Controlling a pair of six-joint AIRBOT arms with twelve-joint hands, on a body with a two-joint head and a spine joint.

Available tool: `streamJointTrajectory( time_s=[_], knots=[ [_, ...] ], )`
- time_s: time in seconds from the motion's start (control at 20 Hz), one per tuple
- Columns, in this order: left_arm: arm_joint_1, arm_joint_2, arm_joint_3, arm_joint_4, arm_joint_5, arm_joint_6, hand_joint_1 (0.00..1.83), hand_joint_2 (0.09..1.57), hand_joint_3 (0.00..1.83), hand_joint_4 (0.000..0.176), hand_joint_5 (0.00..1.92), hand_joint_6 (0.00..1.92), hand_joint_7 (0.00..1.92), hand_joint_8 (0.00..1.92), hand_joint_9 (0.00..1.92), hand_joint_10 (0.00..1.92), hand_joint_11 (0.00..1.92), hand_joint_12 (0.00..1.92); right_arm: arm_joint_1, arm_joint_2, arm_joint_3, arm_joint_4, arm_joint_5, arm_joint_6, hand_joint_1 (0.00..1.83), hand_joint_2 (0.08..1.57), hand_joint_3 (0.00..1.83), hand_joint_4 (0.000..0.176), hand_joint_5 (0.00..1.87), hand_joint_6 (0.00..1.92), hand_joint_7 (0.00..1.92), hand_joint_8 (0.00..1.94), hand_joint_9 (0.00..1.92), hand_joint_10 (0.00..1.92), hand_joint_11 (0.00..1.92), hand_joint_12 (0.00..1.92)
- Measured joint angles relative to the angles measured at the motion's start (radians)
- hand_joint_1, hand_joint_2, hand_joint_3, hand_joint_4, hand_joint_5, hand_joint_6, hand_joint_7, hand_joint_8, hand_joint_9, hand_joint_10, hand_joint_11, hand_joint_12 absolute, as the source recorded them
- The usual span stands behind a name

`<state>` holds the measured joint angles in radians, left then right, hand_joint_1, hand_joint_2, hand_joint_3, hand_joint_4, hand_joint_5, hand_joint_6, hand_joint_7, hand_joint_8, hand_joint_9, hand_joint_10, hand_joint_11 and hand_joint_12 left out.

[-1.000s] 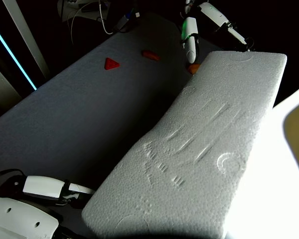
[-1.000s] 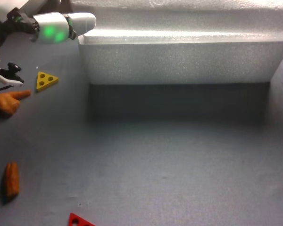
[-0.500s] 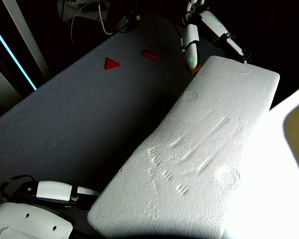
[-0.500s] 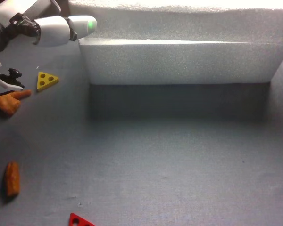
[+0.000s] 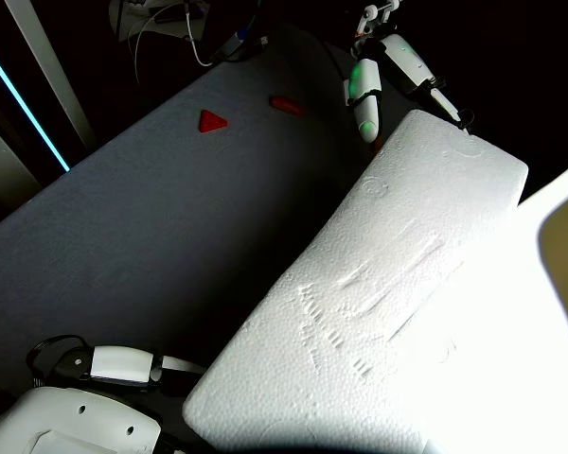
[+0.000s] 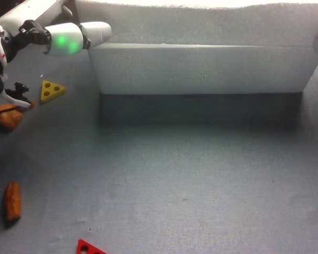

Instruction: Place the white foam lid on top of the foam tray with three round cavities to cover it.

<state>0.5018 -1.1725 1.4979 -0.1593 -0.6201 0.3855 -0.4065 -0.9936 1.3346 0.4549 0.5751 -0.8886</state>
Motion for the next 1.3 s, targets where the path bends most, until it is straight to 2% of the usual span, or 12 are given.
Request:
streamJointTrajectory(
  time_s=[0.05, 0.15, 0.25, 0.3, 0.45, 0.55, 0.6, 0.75, 0.95, 1.05, 1.15, 1.3],
  knots=[
    [0.000, -0.005, 0.005, -0.005, -0.001, 0.003, 0.39, 1.17, 0.00, 0.008, 0.06, 0.00, 0.00, 0.00, 0.01, 0.04, 0.00, 0.99, 0.000, 0.000, 0.000, 0.001, -0.001, 0.000, 0.56, 1.17, 0.00, 0.000, 0.00, 0.00, 0.03, 0.00, 0.03, 0.11, 0.00, 1.12],
    [0.006, -0.010, 0.013, -0.014, 0.002, 0.004, 0.41, 1.17, 0.00, 0.005, 0.06, 0.00, 0.00, 0.00, 0.04, 0.03, 0.00, 1.12, 0.000, -0.001, 0.000, 0.000, 0.003, 0.000, 0.63, 1.18, 0.00, 0.000, 0.00, 0.00, 0.09, 0.01, 0.03, 0.27, 0.00, 1.35],
    [0.021, -0.010, 0.013, -0.021, -0.006, 0.004, 0.43, 1.16, 0.00, 0.006, 0.04, 0.00, 0.00, 0.00, 0.06, 0.03, 0.00, 1.26, 0.000, -0.002, 0.000, -0.001, 0.005, 0.000, 0.58, 1.19, 0.00, 0.000, 0.00, 0.00, 0.01, 0.00, 0.00, 0.06, 0.00, 1.04],
    [0.027, -0.010, 0.012, -0.026, -0.013, 0.002, 0.43, 1.15, 0.00, 0.013, 0.04, 0.00, 0.00, 0.00, 0.06, 0.03, 0.00, 1.31, 0.004, -0.002, 0.000, -0.003, 0.005, 0.000, 0.61, 1.19, 0.00, 0.000, 0.00, 0.00, 0.00, 0.00, 0.02, 0.05, 0.00, 1.01],
    [0.040, 0.001, -0.002, -0.037, -0.026, 0.003, 0.43, 1.15, 0.00, 0.006, 0.04, 0.00, 0.00, 0.00, 0.02, 0.01, 0.00, 1.12, 0.004, 0.002, -0.018, 0.001, 0.018, -0.001, 0.53, 1.19, 0.00, 0.000, 0.00, 0.00, 0.00, 0.00, 0.00, 0.00, 0.00, 0.47],
    [0.054, 0.010, -0.013, -0.039, -0.028, 0.007, 0.41, 1.14, 0.00, 0.011, 0.04, 0.00, 0.00, 0.00, 0.01, 0.00, 0.00, 1.08, 0.004, 0.007, -0.033, 0.001, 0.027, -0.002, 0.54, 1.18, 0.00, 0.000, 0.00, 0.00, 0.00, 0.00, 0.00, 0.00, 0.00, 0.36],
    [0.058, 0.012, -0.017, -0.046, -0.031, 0.007, 0.39, 1.14, 0.00, 0.002, 0.03, 0.00, 0.00, 0.00, 0.02, 0.01, 0.00, 1.07, 0.004, 0.010, -0.037, 0.001, 0.029, -0.001, 0.52, 1.19, 0.00, 0.000, 0.00, 0.00, 0.00, 0.00, 0.00, 0.00, 0.00, 0.34],
    [0.067, 0.018, -0.019, -0.050, -0.044, 0.012, 0.38, 1.15, 0.00, 0.001, 0.03, 0.00, 0.00, 0.00, 0.01, 0.00, 0.00, 0.93, 0.004, 0.011, -0.043, -0.001, 0.030, -0.002, 0.56, 1.20, 0.00, 0.000, 0.00, 0.00, 0.00, 0.00, 0.00, 0.00, 0.00, 0.42],
    [0.068, 0.017, -0.021, -0.061, -0.045, 0.016, 0.41, 1.15, 0.00, 0.000, 0.02, 0.00, 0.00, 0.00, 0.01, 0.00, 0.00, 0.87, 0.004, 0.014, -0.049, -0.001, 0.033, -0.003, 0.58, 1.21, 0.00, 0.000, 0.00, 0.00, 0.00, 0.00, 0.06, 0.02, 0.00, 0.75],
    [0.068, 0.015, -0.013, -0.058, -0.040, 0.019, 0.41, 1.15, 0.00, 0.008, 0.00, 0.00, 0.00, 0.00, 0.00, 0.00, 0.00, 0.91, 0.004, 0.014, -0.049, 0.000, 0.034, -0.004, 0.60, 1.21, 0.00, 0.000, 0.00, 0.00, 0.00, 0.00, 0.02, 0.01, 0.00, 0.73],
    [0.068, 0.007, -0.006, -0.058, -0.038, 0.019, 0.41, 1.16, 0.00, 0.014, 0.01, 0.00, 0.00, 0.00, 0.00, 0.00, 0.00, 1.00, 0.003, 0.014, -0.049, 0.002, 0.034, -0.007, 0.56, 1.21, 0.00, 0.000, 0.00, 0.00, 0.00, 0.00, 0.00, 0.00, 0.00, 0.37],
    [0.066, 0.002, -0.002, -0.058, -0.029, 0.018, 0.40, 1.16, 0.00, 0.014, 0.02, 0.00, 0.00, 0.00, 0.02, 0.00, 0.00, 1.08, -0.005, 0.014, -0.046, 0.022, 0.036, -0.027, 0.49, 1.21, 0.00, 0.000, 0.00, 0.00, 0.00, 0.00, 0.00, 0.00, 0.00, 0.57]
  ],
)
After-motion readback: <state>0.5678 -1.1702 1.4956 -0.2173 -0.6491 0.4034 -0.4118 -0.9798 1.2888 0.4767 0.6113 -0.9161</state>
